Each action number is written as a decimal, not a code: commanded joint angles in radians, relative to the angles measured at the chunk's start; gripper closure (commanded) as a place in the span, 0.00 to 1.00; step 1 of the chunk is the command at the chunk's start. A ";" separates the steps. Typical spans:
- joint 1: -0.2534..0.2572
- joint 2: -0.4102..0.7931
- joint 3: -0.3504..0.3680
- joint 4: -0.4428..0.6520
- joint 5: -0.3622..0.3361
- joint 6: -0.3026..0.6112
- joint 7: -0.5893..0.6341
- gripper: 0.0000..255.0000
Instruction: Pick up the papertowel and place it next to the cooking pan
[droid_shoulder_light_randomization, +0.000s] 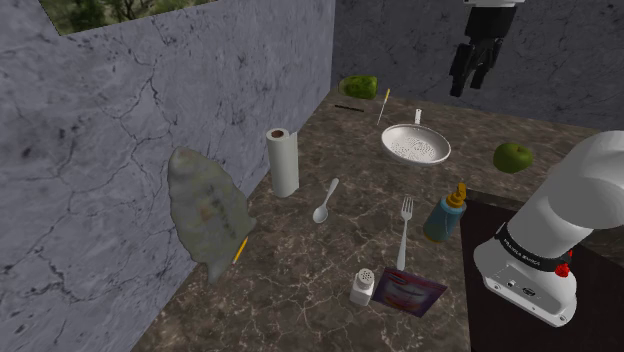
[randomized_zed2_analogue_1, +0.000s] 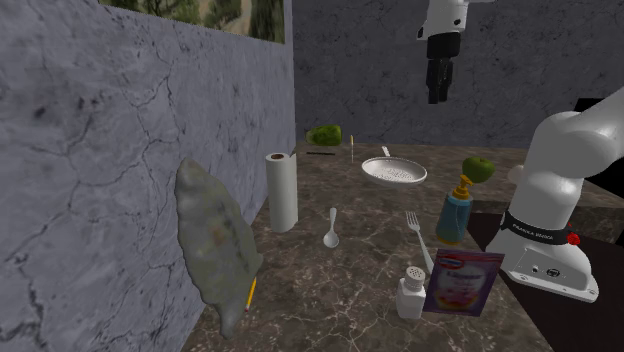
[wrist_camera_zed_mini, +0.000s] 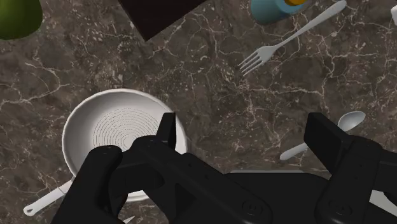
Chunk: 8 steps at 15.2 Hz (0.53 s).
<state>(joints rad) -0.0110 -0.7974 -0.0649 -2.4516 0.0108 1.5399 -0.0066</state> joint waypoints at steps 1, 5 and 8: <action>0.000 0.000 0.000 0.000 0.000 0.000 0.000 0.00; 0.037 0.092 0.066 0.019 0.042 0.096 0.056 0.00; 0.060 0.170 0.115 0.046 0.065 0.164 0.097 0.00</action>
<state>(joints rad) 0.0401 -0.6567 0.0310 -2.4195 0.0656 1.6809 0.0734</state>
